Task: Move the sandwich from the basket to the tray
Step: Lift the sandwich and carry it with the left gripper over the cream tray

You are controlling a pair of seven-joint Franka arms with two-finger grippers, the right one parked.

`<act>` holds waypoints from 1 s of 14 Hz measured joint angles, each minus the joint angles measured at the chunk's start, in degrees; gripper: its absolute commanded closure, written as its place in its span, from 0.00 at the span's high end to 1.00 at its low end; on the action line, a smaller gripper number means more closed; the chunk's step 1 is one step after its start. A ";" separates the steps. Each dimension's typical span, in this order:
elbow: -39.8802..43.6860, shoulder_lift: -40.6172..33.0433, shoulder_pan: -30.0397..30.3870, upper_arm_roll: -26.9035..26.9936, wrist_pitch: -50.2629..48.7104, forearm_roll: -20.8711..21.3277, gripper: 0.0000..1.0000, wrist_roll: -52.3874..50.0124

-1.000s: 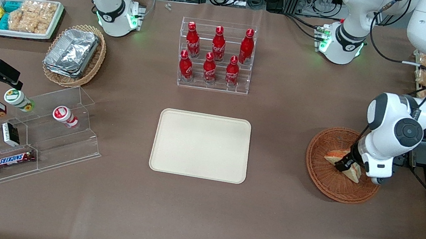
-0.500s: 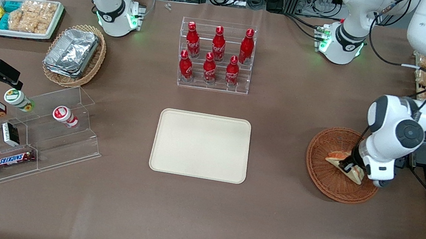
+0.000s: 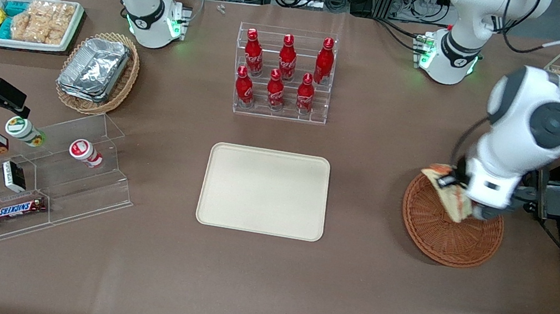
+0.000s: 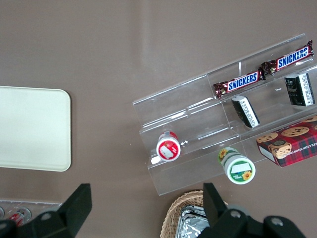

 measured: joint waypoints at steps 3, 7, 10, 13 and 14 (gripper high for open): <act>3.00 2.93 -0.46 -9.99 0.67 0.00 0.00 5.15; 6.76 11.37 -5.45 -14.96 7.32 1.55 0.00 4.82; 7.61 18.61 -9.22 -14.98 11.91 7.82 0.00 1.24; 9.07 26.75 -10.13 -14.95 18.48 10.79 0.00 0.72; 9.98 28.96 -10.32 -14.95 19.18 12.38 0.03 -0.30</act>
